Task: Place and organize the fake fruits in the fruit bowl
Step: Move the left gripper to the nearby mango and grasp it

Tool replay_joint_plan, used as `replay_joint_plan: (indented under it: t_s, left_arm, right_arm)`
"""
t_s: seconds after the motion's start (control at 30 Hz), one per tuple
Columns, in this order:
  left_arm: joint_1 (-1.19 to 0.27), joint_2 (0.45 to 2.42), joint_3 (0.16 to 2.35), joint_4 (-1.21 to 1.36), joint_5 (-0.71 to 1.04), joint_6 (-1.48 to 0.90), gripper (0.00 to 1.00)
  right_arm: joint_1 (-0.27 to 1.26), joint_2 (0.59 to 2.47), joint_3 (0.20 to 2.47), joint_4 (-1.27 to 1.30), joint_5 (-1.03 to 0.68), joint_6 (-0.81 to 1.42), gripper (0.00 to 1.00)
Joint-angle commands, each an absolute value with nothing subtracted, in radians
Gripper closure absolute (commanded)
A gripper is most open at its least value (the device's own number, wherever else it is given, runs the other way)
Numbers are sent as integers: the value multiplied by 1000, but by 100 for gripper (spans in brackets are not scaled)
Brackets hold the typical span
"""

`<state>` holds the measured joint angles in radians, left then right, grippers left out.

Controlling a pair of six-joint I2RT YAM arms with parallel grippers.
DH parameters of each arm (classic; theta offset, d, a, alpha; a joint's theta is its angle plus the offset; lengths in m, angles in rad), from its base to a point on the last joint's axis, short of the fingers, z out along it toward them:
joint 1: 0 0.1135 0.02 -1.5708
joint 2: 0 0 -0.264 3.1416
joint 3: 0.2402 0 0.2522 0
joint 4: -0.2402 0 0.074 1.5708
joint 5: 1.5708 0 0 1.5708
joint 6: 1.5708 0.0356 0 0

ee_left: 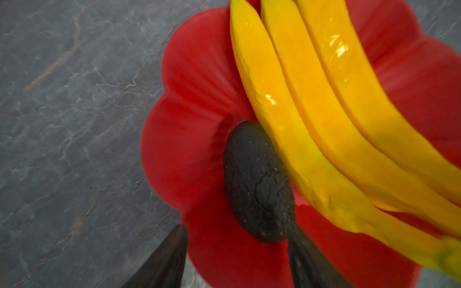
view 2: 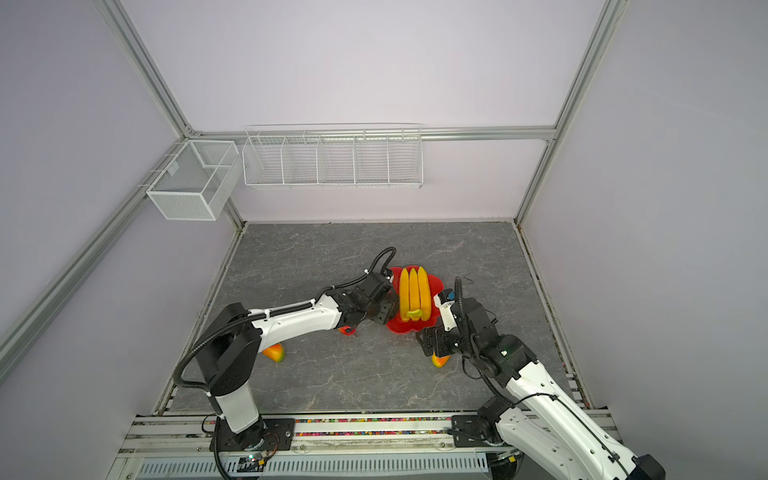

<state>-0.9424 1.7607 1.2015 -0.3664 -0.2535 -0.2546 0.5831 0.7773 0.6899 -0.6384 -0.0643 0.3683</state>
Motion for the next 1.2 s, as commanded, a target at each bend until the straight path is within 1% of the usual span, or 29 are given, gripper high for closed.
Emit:
replay_joint_plan:
  t_s: [0.0, 0.07, 0.13, 0.2, 0.27, 0.37, 0.43, 0.57, 0.77, 1.0, 1.17]
  left_arm:
    - [-942, 1598, 1110, -421, -359, -351, 36]
    - [-940, 1507, 1026, -481, -460, -473, 32]
    - [-930, 1427, 937, -498, -495, -583, 27]
    - [-918, 1357, 842, -451, -481, -667, 27]
    - [-911, 1300, 755, -390, -465, -748, 25]
    - [-882, 1263, 684, -311, -401, -844, 24]
    - [-878, 1251, 666, -273, -394, -871, 24]
    - [-864, 1251, 655, -242, -406, -935, 22]
    - [-843, 1302, 627, -133, -313, -1007, 21]
    - [-843, 1363, 668, -220, -292, -1069, 22]
    - [-843, 1426, 672, -165, -275, -1075, 23]
  right_arm:
    - [592, 780, 711, -657, -63, 353, 12]
    - [640, 775, 730, -634, -75, 315, 12]
    - [696, 785, 748, -599, -72, 284, 12]
    - [737, 822, 771, -565, -100, 258, 12]
    - [778, 870, 785, -520, -124, 244, 12]
    - [843, 927, 790, -460, -113, 244, 12]
    - [877, 956, 787, -428, -99, 254, 12]
    - [917, 986, 768, -383, -91, 271, 12]
    - [929, 966, 752, -386, -85, 261, 12]
    - [928, 943, 738, -390, -68, 249, 12]
    - [928, 948, 736, -391, -69, 241, 12]
